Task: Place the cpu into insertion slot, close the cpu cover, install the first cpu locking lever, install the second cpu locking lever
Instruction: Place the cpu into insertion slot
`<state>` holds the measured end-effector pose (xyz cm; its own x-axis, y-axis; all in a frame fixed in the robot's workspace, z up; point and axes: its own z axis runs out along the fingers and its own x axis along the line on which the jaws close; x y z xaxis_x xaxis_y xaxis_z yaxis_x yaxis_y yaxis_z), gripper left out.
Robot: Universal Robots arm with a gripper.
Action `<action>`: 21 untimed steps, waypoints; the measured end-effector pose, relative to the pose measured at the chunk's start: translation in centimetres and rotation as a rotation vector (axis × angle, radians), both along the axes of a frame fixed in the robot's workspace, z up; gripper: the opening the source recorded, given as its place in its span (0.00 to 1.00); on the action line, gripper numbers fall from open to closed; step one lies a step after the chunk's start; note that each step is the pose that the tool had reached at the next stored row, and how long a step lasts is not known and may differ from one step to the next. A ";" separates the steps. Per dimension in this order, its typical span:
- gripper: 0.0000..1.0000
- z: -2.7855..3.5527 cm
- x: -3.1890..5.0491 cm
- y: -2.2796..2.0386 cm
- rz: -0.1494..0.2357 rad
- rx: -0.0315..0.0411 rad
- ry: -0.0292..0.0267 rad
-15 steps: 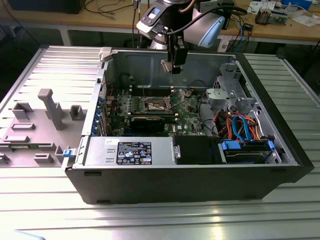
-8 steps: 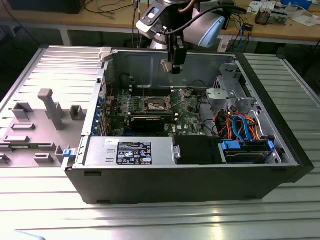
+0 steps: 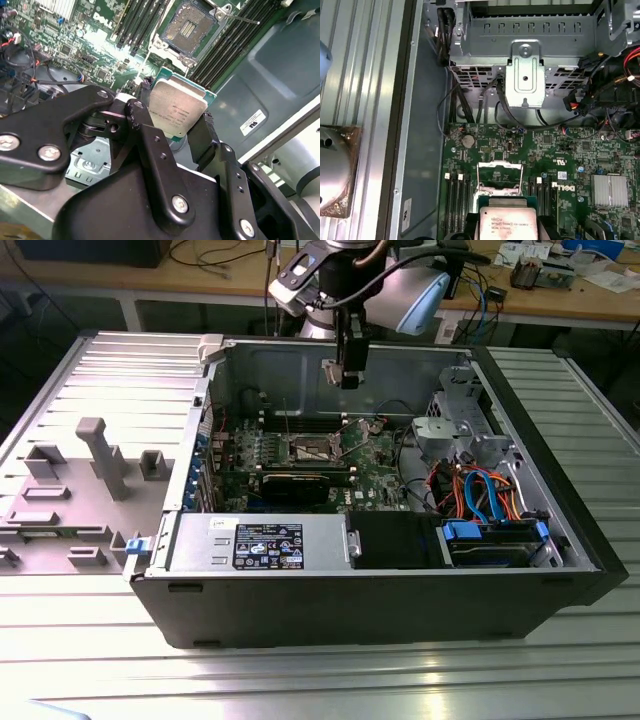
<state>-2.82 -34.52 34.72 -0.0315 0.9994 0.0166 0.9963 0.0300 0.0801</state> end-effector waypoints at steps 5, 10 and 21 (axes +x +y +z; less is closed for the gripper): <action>0.54 -0.33 0.00 0.00 -0.031 -0.0001 0.0168; 0.54 -0.35 0.00 -0.03 -0.032 0.0000 0.0184; 0.54 -0.36 0.00 -0.04 -0.033 -0.0001 0.0185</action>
